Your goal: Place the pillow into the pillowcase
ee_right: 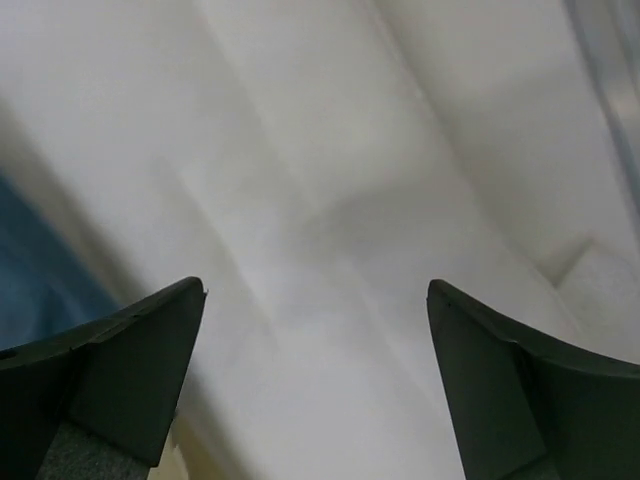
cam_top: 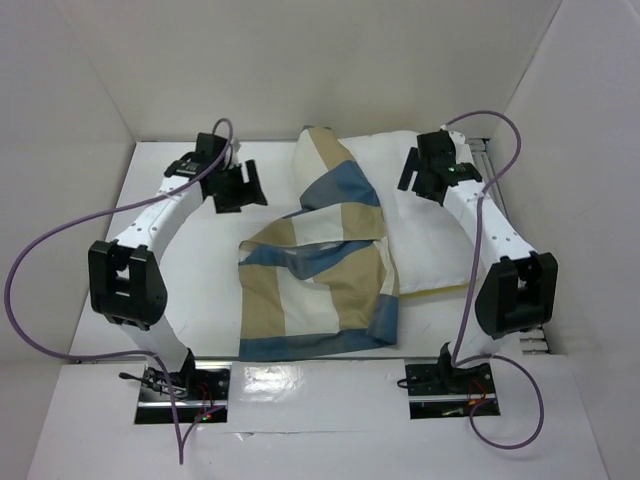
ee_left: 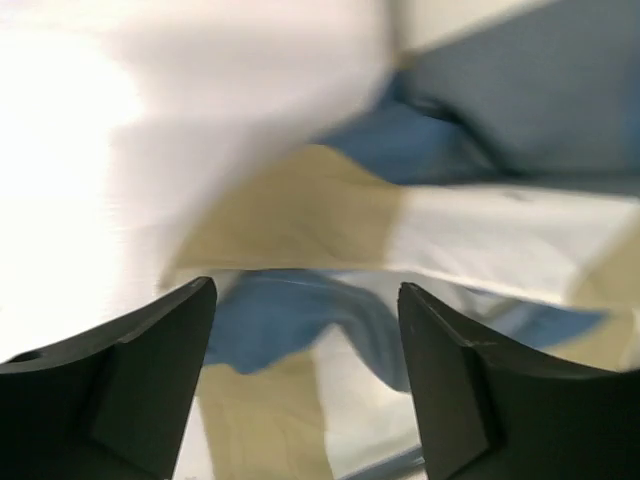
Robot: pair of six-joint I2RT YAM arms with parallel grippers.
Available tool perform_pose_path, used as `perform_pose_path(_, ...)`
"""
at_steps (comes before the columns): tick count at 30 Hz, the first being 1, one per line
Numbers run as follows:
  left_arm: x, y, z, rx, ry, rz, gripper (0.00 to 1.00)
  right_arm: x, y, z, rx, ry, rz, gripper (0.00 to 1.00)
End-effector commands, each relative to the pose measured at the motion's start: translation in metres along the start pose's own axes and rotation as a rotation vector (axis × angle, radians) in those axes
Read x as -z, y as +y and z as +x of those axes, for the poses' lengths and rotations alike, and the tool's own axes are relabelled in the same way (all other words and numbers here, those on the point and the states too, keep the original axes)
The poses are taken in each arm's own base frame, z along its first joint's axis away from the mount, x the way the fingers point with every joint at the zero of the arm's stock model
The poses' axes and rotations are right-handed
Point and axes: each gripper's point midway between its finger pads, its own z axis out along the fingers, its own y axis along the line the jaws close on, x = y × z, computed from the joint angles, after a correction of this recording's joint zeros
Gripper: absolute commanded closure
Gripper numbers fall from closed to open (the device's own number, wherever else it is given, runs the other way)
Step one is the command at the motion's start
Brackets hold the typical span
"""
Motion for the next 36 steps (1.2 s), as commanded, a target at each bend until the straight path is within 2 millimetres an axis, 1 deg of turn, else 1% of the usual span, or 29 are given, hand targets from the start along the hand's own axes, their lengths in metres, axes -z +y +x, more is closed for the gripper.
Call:
perform_pose_path(1, -0.006, 0.069, 0.040, 0.172, 0.105, -0.135, 0.13, 0.041, 0.034, -0.003, 0.028, -0.025, -0.245, 0.01)
perform_pose_path(2, -0.009, 0.072, 0.045, 0.189, 0.104, -0.123, 0.11, 0.056, 0.048, 0.013, 0.032, 0.014, -0.378, 0.01)
perform_pose_path(3, -0.008, 0.073, 0.054, 0.192, 0.112, -0.115, 0.11, 0.064, 0.060, 0.012, 0.037, -0.004, -0.470, 0.01)
perform_pose_path(4, -0.012, 0.084, 0.077, 0.225, 0.159, -0.128, 0.10, 0.072, 0.069, 0.018, 0.040, 0.007, -0.545, 0.01)
perform_pose_path(5, -0.015, 0.086, 0.086, 0.229, 0.169, -0.122, 0.10, 0.080, 0.080, 0.034, 0.065, 0.056, -0.645, 0.01)
perform_pose_path(6, -0.020, 0.086, 0.091, 0.228, 0.167, -0.107, 0.10, 0.085, 0.084, 0.037, 0.079, 0.069, -0.684, 0.01)
perform_pose_path(7, -0.020, 0.085, 0.095, 0.237, 0.168, -0.095, 0.09, 0.081, 0.088, 0.047, 0.085, 0.106, -0.702, 0.01)
perform_pose_path(8, -0.023, 0.093, 0.106, 0.251, 0.185, -0.107, 0.09, 0.078, 0.090, 0.052, 0.102, 0.122, -0.714, 0.01)
perform_pose_path(9, -0.026, 0.092, 0.109, 0.253, 0.189, -0.092, 0.09, 0.069, 0.092, 0.066, 0.123, 0.171, -0.700, 0.01)
perform_pose_path(12, -0.037, 0.084, 0.111, 0.265, 0.201, -0.025, 0.09, 0.055, 0.096, 0.087, 0.139, 0.258, -0.710, 0.01)
perform_pose_path(14, -0.045, 0.078, 0.117, 0.279, 0.243, 0.024, 0.14, 0.057, 0.109, 0.091, 0.160, 0.275, -0.776, 0.04)
perform_pose_path(15, -0.054, 0.080, 0.114, 0.283, 0.255, 0.019, 0.18, 0.056, 0.119, 0.093, 0.177, 0.292, -0.804, 0.06)
perform_pose_path(16, -0.057, 0.081, 0.114, 0.287, 0.263, 0.016, 0.24, 0.056, 0.124, 0.091, 0.177, 0.300, -0.824, 0.17)
perform_pose_path(17, -0.059, 0.084, 0.116, 0.303, 0.276, 0.021, 0.49, 0.058, 0.131, 0.095, 0.187, 0.319, -0.839, 0.22)
perform_pose_path(18, -0.060, 0.080, 0.115, 0.306, 0.285, 0.045, 0.69, 0.057, 0.135, 0.093, 0.196, 0.319, -0.854, 0.26)
perform_pose_path(19, -0.063, 0.080, 0.113, 0.306, 0.286, 0.045, 0.91, 0.059, 0.150, 0.093, 0.216, 0.324, -0.883, 0.33)
perform_pose_path(20, -0.060, 0.080, 0.108, 0.318, 0.288, 0.053, 1.00, 0.061, 0.155, 0.095, 0.236, 0.345, -0.897, 0.54)
perform_pose_path(21, -0.057, 0.075, 0.105, 0.305, 0.291, 0.074, 1.00, 0.062, 0.164, 0.092, 0.245, 0.340, -0.908, 0.69)
perform_pose_path(23, -0.044, 0.077, 0.082, 0.298, 0.237, 0.066, 1.00, 0.067, 0.189, 0.079, 0.276, 0.303, -0.930, 0.95)
perform_pose_path(24, -0.036, 0.079, 0.070, 0.284, 0.202, 0.062, 1.00, 0.072, 0.200, 0.073, 0.288, 0.279, -0.942, 1.00)
perform_pose_path(25, -0.023, 0.086, 0.048, 0.292, 0.135, 0.047, 1.00, 0.082, 0.216, 0.055, 0.296, 0.230, -0.977, 1.00)
perform_pose_path(26, 0.002, 0.082, 0.028, 0.285, 0.054, 0.053, 1.00, 0.098, 0.232, 0.052, 0.319, 0.207, -1.015, 1.00)
perform_pose_path(27, 0.019, 0.083, 0.016, 0.285, 0.004, 0.056, 1.00, 0.113, 0.246, 0.038, 0.326, 0.145, -1.059, 1.00)
perform_pose_path(28, 0.042, 0.092, -0.003, 0.306, -0.079, 0.037, 1.00, 0.132, 0.258, 0.020, 0.339, 0.076, -1.103, 1.00)
perform_pose_path(29, 0.062, 0.090, -0.013, 0.300, -0.132, 0.041, 1.00, 0.144, 0.269, 0.018, 0.351, 0.042, -1.131, 1.00)
perform_pose_path(30, 0.098, 0.087, -0.027, 0.274, -0.245, 0.020, 1.00, 0.163, 0.275, -0.001, 0.343, -0.048, -1.166, 1.00)
perform_pose_path(33, 0.146, 0.090, -0.028, 0.281, -0.354, -0.083, 1.00, 0.173, 0.286, -0.014, 0.327, -0.119, -1.206, 1.00)
perform_pose_path(34, 0.171, 0.084, -0.024, 0.278, -0.423, -0.093, 1.00, 0.168, 0.287, -0.017, 0.323, -0.121, -1.210, 1.00)
perform_pose_path(36, 0.173, 0.080, -0.004, 0.300, -0.416, -0.070, 1.00, 0.131, 0.299, -0.029, 0.292, -0.114, -1.154, 1.00)
